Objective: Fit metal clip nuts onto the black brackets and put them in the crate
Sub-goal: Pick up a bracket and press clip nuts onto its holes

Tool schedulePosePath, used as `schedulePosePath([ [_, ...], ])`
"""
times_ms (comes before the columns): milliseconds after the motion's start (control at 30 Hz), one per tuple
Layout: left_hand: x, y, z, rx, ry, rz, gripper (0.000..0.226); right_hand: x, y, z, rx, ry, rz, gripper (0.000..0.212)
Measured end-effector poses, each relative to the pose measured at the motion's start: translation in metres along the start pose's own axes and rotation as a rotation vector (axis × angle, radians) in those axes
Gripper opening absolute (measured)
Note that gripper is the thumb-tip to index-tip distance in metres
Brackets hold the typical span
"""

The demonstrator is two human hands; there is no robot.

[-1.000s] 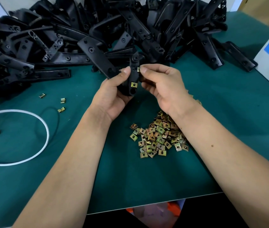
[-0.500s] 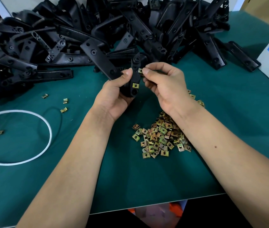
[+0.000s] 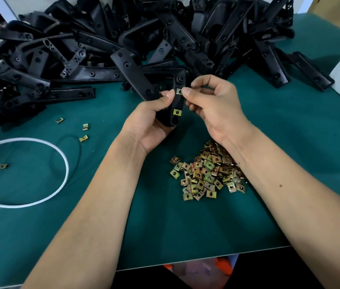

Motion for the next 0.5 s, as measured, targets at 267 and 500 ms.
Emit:
schedulePosePath([
  [267,-0.001,0.003,0.001,-0.013,-0.033,-0.053,0.018,0.005,-0.001,-0.009,-0.045,-0.124,-0.004,0.019],
  [500,0.000,-0.003,0.011,0.008,0.039,0.091,0.008,0.001,-0.008,-0.005,0.001,-0.060,0.053,0.012],
])
Point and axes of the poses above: each hand's wrist, its own x-axis towards the middle knuckle, its own z-axis out of the palm, y = z × x, the point moved 2 cm from there along x, towards the middle knuckle, and after that the axes turned 1 degree about z, right-handed, at the moved point
